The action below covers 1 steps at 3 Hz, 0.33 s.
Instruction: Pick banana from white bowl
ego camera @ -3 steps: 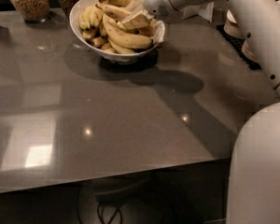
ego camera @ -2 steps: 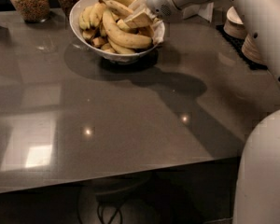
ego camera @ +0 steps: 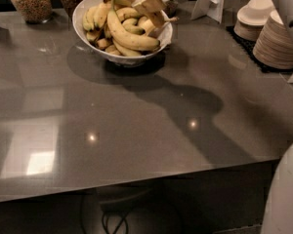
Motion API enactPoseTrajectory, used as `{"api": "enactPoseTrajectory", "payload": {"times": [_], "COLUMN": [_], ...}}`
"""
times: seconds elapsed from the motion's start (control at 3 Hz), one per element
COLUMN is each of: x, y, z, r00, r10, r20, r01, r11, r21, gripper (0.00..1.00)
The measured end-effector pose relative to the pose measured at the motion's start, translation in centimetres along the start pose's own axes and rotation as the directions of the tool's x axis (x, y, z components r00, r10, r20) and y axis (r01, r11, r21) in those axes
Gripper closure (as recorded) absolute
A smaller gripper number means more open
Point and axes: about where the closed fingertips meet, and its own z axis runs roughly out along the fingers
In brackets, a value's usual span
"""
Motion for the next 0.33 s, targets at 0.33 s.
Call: {"api": "enactPoseTrajectory", "payload": {"times": [0.33], "x": [-1.00], "y": [1.19], "z": [-2.65], "r00": [1.000], "r10": [0.023], "r20": [0.002], "r01": [-0.023], "r11": [0.9989], "r21": [-0.040], "gripper": [1.00]}}
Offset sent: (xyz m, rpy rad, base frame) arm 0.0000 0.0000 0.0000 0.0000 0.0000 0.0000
